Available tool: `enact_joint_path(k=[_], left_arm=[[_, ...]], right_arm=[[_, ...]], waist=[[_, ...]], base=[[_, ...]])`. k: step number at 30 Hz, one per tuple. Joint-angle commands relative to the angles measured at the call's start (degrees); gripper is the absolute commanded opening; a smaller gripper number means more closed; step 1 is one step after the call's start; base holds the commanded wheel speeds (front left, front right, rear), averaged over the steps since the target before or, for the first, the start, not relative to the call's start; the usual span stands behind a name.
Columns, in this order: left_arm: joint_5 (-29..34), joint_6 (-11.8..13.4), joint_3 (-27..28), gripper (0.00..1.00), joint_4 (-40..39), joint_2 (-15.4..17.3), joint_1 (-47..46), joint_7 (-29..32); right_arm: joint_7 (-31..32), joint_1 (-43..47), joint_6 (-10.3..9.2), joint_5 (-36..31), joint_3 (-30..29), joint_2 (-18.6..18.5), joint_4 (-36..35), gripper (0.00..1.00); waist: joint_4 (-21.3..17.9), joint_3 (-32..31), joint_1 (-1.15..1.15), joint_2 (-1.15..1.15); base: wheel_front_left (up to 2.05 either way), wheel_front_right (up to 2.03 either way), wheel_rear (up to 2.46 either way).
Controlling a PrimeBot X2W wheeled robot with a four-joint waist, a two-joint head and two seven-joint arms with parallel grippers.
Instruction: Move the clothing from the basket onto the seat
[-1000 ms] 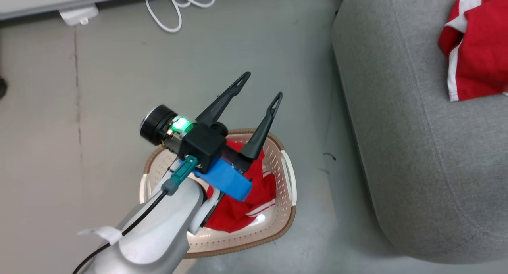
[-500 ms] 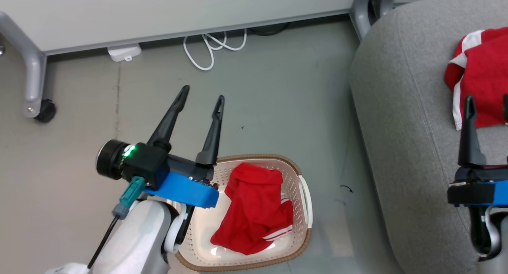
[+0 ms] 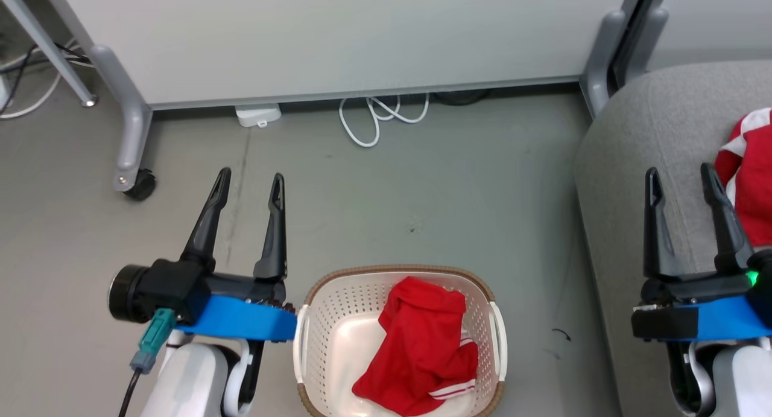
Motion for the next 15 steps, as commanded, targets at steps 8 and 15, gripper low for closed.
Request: enact_joint_path(k=[8, 15], left_arm=[[2.4, -2.3, 4.4, 1.00, 1.2, -1.4, 4.1, -0.2], [4.1, -3.6, 6.5, 1.00, 2.2, -2.5, 6.0, -0.2]], right_arm=[[0.0, 4.8, 0.03, -0.8, 0.6, 1.2, -0.7, 1.00], [0.0, 7.7, 0.03, -0.6, 1.3, 1.6, 0.4, 1.00]], waist=[[1.5, -2.9, 0.01, 0.00], [1.5, -4.0, 0.01, 0.00]], base=[[0.00, 0.00, 0.00], [0.00, 0.00, 0.00]])
